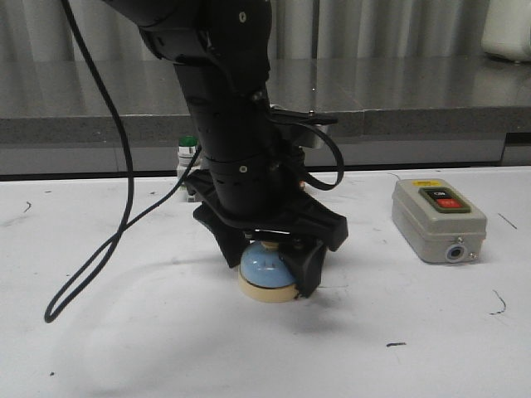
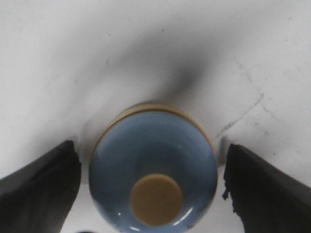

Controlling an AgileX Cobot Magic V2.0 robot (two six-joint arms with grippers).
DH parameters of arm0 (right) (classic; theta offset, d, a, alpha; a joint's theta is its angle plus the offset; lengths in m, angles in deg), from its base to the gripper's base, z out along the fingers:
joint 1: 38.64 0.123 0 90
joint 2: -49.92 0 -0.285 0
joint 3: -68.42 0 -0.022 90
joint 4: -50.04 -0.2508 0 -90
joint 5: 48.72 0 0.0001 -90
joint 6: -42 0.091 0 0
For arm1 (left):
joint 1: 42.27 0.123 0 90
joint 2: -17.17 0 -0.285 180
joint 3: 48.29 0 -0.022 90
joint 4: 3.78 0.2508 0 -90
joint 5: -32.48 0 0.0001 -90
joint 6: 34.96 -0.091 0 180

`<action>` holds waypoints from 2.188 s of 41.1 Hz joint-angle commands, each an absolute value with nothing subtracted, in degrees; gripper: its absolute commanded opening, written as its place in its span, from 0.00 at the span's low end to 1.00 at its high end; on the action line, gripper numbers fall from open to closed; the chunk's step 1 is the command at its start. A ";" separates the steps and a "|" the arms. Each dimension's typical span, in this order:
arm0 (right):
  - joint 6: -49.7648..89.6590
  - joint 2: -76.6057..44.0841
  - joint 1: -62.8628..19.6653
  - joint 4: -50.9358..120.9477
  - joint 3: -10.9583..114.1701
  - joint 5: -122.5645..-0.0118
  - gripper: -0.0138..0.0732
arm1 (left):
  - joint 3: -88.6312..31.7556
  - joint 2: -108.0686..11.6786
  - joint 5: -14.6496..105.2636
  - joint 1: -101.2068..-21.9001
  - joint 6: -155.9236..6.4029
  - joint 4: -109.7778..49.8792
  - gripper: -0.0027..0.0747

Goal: Place and press bell with both arms
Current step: 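Lift the bell and carry it to the table center, lowering it, then open the left gripper and raise it away from the bell, then move the right gripper above the bell's cream button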

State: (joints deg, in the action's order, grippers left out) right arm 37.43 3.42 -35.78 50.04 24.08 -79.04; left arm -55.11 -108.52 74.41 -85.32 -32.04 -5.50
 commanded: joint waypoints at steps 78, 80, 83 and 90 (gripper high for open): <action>36.39 -18.80 -10.55 47.54 49.13 -91.48 0.08 | -5.48 -18.08 62.25 -85.27 -29.78 -6.13 0.79; 36.39 -22.74 -8.95 47.91 51.51 -91.89 0.08 | -5.48 -18.08 62.25 -85.27 -29.78 -6.13 0.79; 36.39 -28.39 -7.28 48.08 55.08 -92.43 0.08 | -5.48 -18.08 62.25 -85.27 -29.78 -6.13 0.79; 36.39 -40.38 -3.83 48.59 63.53 -94.82 0.08 | -5.48 -18.08 62.25 -85.27 -29.78 -6.13 0.79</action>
State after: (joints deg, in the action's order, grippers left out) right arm 37.10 -36.78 -5.13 48.02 58.20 -95.55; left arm -3.87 -17.74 66.61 -85.32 -30.41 -5.61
